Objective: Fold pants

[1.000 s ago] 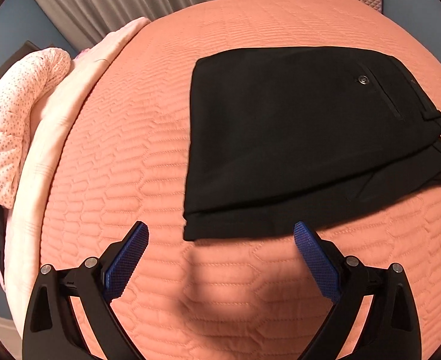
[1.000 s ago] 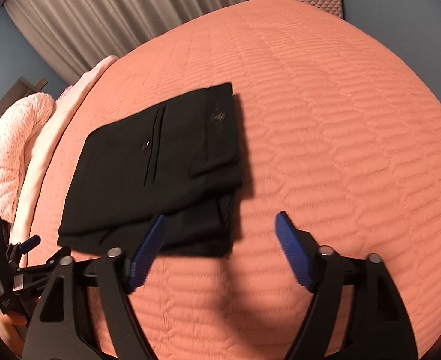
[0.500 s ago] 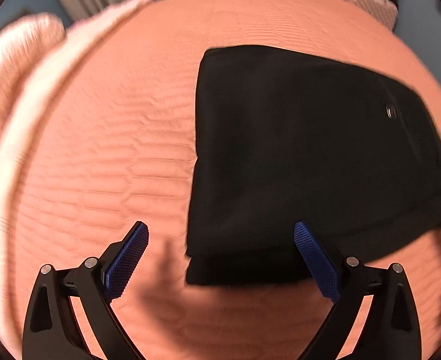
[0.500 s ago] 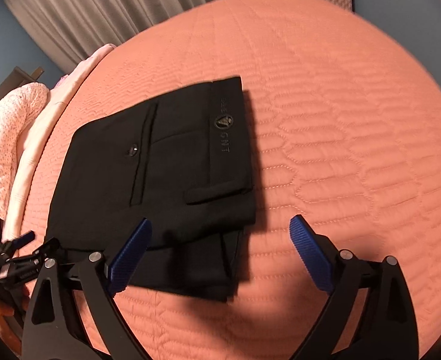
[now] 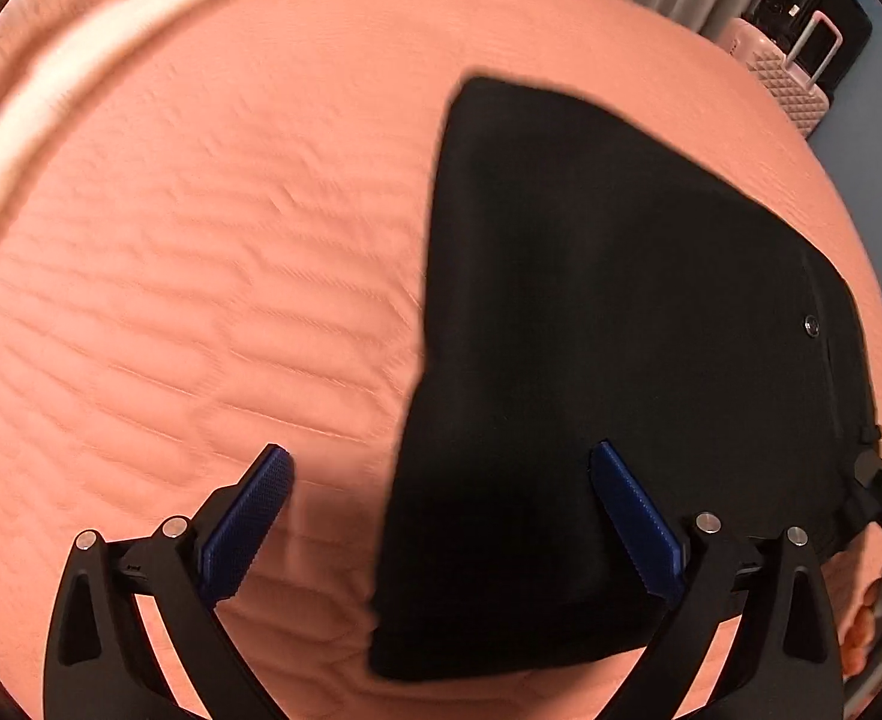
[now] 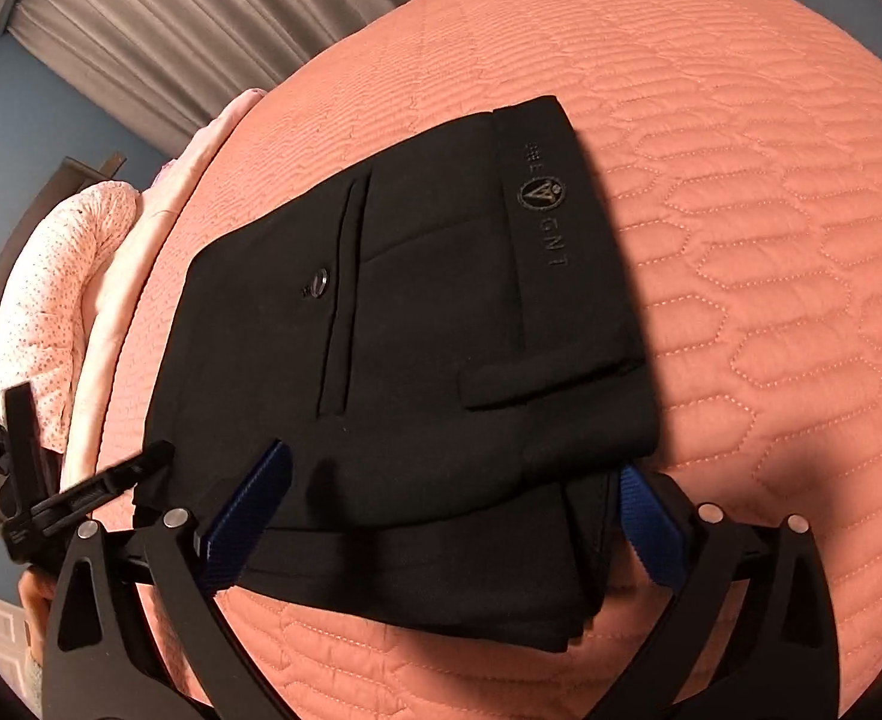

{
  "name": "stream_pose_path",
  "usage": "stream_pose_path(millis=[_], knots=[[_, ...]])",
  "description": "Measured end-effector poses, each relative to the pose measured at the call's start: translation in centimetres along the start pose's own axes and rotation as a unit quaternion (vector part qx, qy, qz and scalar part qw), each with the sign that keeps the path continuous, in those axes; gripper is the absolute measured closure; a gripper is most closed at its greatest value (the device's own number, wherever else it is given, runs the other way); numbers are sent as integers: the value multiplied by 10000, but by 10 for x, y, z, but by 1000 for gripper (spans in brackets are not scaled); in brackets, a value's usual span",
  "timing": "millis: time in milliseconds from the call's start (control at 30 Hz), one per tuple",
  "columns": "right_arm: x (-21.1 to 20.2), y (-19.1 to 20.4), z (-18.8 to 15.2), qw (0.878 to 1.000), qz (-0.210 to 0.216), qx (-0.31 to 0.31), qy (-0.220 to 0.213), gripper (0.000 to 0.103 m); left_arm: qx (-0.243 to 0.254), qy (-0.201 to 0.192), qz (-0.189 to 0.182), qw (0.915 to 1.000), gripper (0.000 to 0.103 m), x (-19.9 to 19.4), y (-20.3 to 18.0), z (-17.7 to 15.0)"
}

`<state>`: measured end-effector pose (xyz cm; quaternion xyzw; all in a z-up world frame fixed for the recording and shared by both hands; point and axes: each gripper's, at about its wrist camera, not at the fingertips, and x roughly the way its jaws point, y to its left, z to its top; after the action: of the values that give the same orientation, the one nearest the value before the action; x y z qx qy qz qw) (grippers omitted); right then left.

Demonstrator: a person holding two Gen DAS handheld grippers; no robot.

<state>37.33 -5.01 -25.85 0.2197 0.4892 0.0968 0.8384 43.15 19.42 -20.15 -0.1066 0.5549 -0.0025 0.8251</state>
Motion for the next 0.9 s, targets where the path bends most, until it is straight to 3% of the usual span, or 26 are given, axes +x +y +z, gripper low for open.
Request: stream_pose_path(millis=[100, 167, 233, 267, 300, 333, 400, 533, 633, 700, 800, 833, 867, 900], knots=[[1, -2, 3, 9999, 100, 126, 2, 8, 38, 8, -69, 10000, 5, 4, 0, 7], [6, -2, 4, 10000, -53, 2, 29, 24, 230, 25, -205, 9995, 13, 6, -4, 14], [8, 3, 2, 9996, -214, -207, 18, 38, 341, 42, -428, 9985, 44, 5, -9, 19], [7, 3, 2, 9993, -286, -248, 8, 53, 361, 91, -489, 9981, 52, 4, -12, 22], [6, 4, 4, 9993, -263, -255, 34, 59, 387, 120, -532, 9978, 72, 3, -16, 24], [3, 6, 8, 9994, -249, -242, 59, 72, 442, 73, -405, 9982, 94, 0, -20, 28], [-8, 15, 18, 9991, -227, -342, 65, 80, 475, 38, -244, 9986, 97, -7, -25, 35], [-61, 41, 28, 9972, 53, -717, -195, 87, 240, -321, -710, 9967, 97, -60, -16, 35], [-107, 54, 6, 9942, 199, -1033, -227, 87, 373, -444, -853, 9947, 96, -105, -7, 7], [-132, 54, -26, 9936, 260, -1092, -105, 87, 474, -428, -876, 9941, 96, -125, 2, -31], [-149, 36, -100, 9944, 217, -997, 283, 87, 539, -180, -823, 9950, 96, -134, 9, -108], [-141, 23, -132, 9935, 150, -979, 566, 83, 563, -37, -681, 9961, 94, -128, 12, -131], [-129, 9, -157, 9918, -55, -962, 839, 73, 656, 145, -325, 9972, 93, -111, 12, -162], [-120, -11, -184, 9905, -398, -850, 1003, 62, 741, 283, 51, 9968, 82, -94, 12, -184]])
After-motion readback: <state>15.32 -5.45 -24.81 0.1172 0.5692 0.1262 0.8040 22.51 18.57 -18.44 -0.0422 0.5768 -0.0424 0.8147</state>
